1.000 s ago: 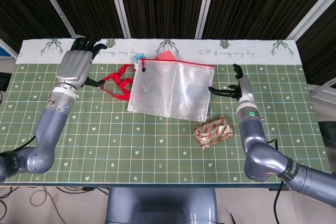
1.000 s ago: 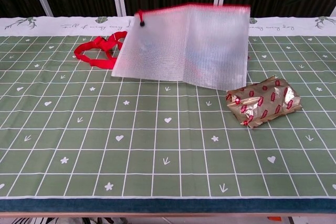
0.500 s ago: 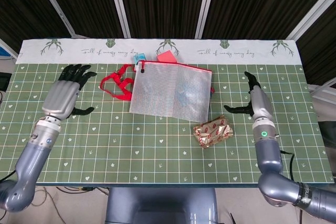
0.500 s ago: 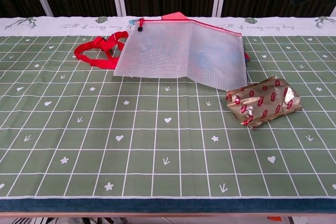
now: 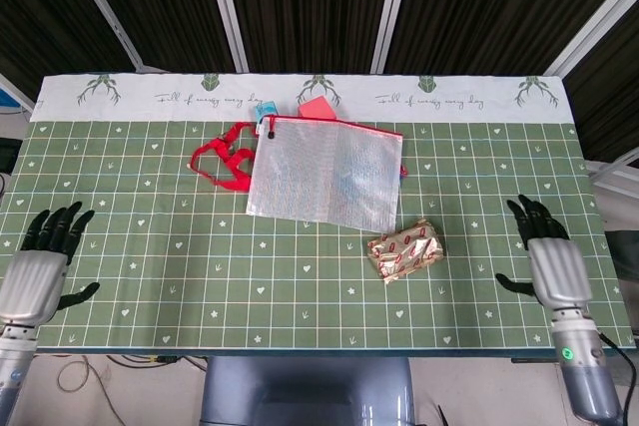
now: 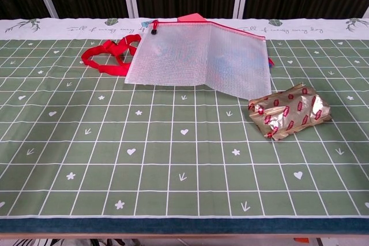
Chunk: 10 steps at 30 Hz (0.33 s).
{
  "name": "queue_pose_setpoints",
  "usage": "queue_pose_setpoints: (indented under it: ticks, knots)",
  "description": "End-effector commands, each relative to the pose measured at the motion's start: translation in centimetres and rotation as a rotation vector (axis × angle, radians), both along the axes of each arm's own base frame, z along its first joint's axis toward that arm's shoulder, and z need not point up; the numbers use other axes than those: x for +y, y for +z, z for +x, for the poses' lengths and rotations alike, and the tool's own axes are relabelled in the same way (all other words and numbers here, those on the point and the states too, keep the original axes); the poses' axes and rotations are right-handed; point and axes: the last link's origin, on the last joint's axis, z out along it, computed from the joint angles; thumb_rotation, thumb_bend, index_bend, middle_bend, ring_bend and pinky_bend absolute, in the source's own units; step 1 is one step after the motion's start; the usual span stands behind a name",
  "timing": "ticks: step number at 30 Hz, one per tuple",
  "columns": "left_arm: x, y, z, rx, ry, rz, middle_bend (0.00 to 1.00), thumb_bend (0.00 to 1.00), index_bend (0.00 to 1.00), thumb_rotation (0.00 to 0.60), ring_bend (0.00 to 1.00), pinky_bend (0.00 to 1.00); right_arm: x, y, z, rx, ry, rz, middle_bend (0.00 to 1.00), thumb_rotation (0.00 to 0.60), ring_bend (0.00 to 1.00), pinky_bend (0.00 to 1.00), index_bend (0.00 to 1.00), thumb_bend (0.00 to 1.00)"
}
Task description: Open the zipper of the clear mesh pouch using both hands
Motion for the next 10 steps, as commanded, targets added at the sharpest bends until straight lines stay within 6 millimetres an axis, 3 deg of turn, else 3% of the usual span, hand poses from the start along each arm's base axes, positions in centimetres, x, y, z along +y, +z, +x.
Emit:
queue_pose_setpoints:
  ticks: [1, 10]
  knots:
    - [-2.1, -0.1, -1.7, 0.005, 0.009, 0.016, 0.0, 0.07, 0.0, 0.6, 0.0, 0.0, 3.8, 0.9, -3.9, 0.037, -0.014, -0.031, 0.0, 0.6, 0.0, 0.2, 0.0, 0.1]
    - [-2.3, 0.0, -3.2, 0.021, 0.007, 0.085, 0.0, 0.07, 0.0, 0.6, 0.0, 0.0, 4.2, 0.9, -4.7, 0.023, -0.017, -0.048, 0.0, 0.6, 0.0, 0.2, 0.0, 0.1]
